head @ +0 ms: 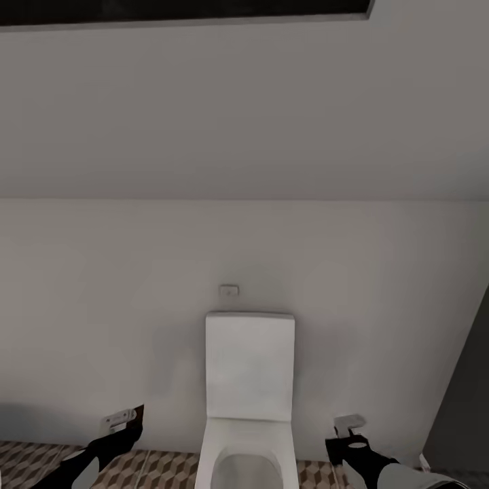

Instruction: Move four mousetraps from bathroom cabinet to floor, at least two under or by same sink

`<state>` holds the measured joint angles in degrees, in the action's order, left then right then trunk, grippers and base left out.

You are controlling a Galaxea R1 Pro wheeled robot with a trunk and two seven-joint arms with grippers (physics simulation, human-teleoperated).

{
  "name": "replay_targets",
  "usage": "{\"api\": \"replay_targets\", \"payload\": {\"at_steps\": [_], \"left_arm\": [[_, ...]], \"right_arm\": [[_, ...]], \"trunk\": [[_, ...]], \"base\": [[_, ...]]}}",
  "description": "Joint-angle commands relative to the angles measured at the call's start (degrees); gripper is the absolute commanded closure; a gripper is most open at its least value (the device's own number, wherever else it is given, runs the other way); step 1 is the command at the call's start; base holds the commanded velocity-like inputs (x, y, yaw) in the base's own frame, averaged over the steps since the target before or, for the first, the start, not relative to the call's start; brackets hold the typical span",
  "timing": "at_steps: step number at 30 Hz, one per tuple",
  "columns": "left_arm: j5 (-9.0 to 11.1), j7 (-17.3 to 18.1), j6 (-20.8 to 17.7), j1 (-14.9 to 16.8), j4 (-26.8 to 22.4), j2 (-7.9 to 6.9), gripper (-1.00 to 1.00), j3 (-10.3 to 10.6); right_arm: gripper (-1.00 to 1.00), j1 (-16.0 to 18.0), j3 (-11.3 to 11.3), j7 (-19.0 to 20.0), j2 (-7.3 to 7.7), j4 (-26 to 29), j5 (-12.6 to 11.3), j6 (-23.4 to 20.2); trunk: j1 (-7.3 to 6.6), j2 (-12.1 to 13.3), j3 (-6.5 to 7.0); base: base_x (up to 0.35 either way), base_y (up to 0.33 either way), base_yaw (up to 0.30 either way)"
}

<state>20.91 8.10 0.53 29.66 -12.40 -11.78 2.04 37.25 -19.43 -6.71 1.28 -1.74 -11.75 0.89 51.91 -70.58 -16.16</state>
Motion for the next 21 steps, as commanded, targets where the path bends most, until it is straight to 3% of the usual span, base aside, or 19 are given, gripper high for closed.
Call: {"api": "replay_targets", "payload": {"at_steps": [1,6,14,21], "left_arm": [[0.32,-0.01,0.08,0.05,0.07,-0.01,1.0,0.24],[0.35,-0.07,0.08,0.05,0.27,0.12,1.0,0.24],[0.28,-0.23,0.15,0.05,0.71,1.39,1.0,0.32],[-1.21,-0.35,0.24,0.04,0.99,2.12,1.0,0.75]], "right_arm": [[1.0,-1.12,-0.57,0.03,-0.02,-0.11,-0.59,0.5],[1.0,-3.43,-0.52,0.03,0.06,-0.11,-0.64,1.1],[1.0,-3.89,-0.5,0.03,0.12,-0.11,-0.65,2.46],[1.0,-3.94,-0.48,0.06,0.47,-0.11,-0.77,2.86]], "trunk": [[0.23,-0.46,-0.25],[1.33,-2.47,-1.15],[3.08,-5.68,-2.58],[4.62,-8.48,-3.84]], "base": [[0.0,0.0,0.0],[0.0,0.0,0.0],[0.0,0.0,0.0],[0.0,0.0,0.0]]}}
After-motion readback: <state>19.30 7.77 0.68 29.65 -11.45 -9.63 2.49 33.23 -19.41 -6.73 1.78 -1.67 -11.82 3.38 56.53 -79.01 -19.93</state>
